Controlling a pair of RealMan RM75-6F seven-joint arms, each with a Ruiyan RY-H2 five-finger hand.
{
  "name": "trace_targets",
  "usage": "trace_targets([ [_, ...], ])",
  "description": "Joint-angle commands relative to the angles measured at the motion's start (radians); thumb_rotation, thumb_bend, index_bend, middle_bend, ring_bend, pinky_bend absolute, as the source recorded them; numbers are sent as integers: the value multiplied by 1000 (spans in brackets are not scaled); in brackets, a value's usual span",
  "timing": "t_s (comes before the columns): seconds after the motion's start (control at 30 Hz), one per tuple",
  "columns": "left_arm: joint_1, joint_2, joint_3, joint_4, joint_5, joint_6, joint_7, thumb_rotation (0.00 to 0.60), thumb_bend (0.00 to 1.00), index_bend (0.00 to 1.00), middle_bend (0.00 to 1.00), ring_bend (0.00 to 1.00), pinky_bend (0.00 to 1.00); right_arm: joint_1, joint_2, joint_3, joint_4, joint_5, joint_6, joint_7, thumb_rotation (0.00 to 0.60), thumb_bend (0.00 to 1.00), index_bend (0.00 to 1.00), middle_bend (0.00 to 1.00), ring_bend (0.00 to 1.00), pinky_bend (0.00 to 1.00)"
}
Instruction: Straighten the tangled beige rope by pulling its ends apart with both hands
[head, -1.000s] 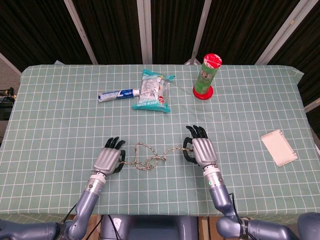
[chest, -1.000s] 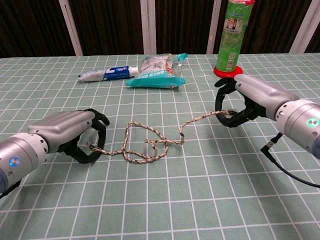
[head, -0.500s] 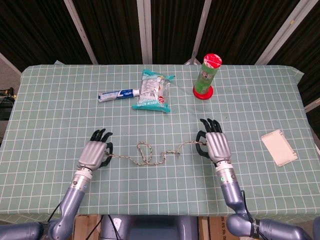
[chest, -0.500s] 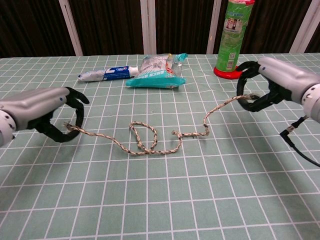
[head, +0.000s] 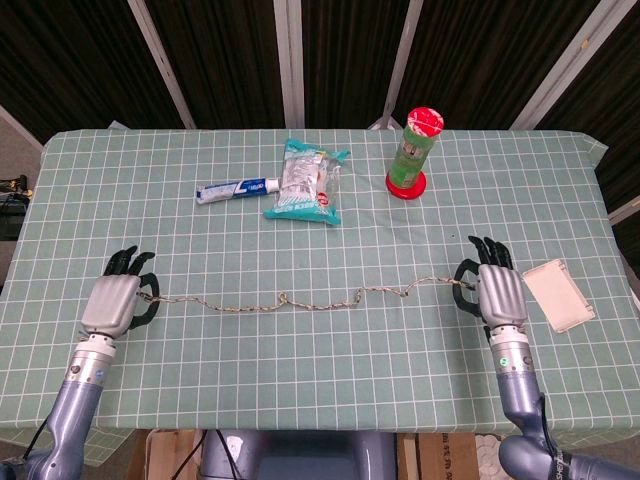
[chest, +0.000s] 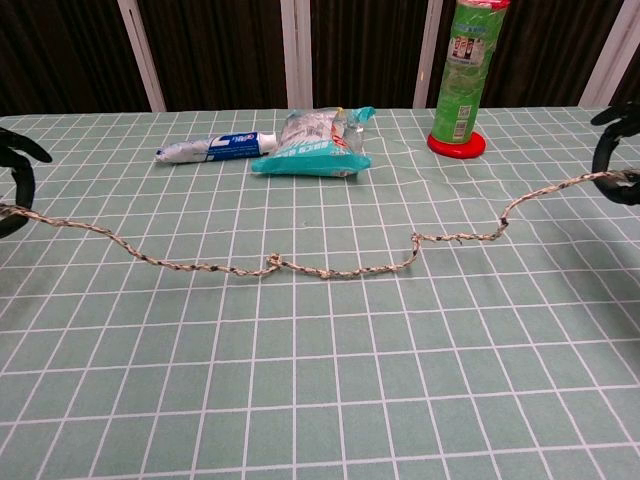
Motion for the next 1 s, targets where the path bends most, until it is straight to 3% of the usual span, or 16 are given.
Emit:
trace_targets([
  [0.03, 18, 21, 10, 5, 12, 10, -24, 600, 528, 610, 139, 0, 0, -15, 13, -8, 13, 1, 0, 18, 600, 501, 598, 142, 0, 0],
  [0.33, 43, 35, 24, 43, 13, 10, -61, 600, 528, 610, 139, 0, 0, -41, 27, -22, 64, 10, -18, 63, 600, 501, 598, 142, 0, 0],
  [1.0, 42, -51, 30, 184, -14, -22, -42, 600, 538, 611, 139, 0, 0, -58, -14, -20, 215, 74, -66, 84, 600, 503, 598, 142, 0, 0],
])
